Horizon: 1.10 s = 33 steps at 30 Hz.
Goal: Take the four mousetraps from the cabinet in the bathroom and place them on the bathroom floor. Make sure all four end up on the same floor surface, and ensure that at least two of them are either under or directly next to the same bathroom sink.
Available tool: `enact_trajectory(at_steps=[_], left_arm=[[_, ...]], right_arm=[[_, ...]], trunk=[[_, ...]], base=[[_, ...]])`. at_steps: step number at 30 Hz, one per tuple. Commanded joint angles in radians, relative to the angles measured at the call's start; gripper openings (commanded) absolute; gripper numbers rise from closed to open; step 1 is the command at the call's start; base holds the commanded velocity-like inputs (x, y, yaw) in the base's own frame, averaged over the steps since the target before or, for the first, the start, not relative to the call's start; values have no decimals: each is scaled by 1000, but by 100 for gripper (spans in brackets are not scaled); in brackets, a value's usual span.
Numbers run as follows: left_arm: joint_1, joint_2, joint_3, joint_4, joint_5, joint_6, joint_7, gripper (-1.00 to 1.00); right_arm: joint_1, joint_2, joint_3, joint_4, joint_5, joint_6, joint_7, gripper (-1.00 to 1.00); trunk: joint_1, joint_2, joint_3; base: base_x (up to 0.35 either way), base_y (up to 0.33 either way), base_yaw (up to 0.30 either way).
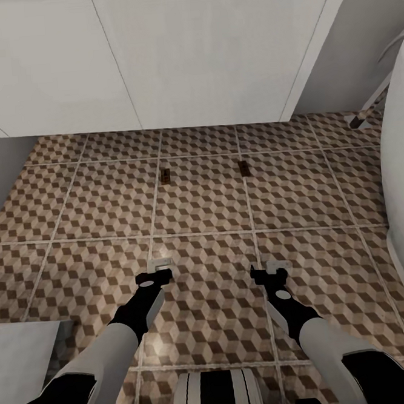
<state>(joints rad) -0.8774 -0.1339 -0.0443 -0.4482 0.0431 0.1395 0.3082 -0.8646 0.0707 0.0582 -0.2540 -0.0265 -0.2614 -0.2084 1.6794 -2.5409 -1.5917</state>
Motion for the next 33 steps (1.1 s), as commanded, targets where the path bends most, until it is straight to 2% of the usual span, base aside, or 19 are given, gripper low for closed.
enact_trajectory(at_steps=[1, 18, 33], left_arm=[[0, 0, -5, -2, 4, 6, 6, 100], [0, -2, -5, 0, 5, 5, 6, 100], [0, -4, -5, 0, 6, 6, 6, 100]], right_arm=[[-1, 0, 6, 1, -3, -2, -6, 100], [-1, 0, 6, 2, -5, -2, -9, 100], [-1, 0, 6, 2, -3, -1, -11, 100]], trunk=[[0, 0, -1], [0, 0, -1], [-6, 3, 54]], base=[[0, 0, 0], [0, 0, 0], [0, 0, 0]])
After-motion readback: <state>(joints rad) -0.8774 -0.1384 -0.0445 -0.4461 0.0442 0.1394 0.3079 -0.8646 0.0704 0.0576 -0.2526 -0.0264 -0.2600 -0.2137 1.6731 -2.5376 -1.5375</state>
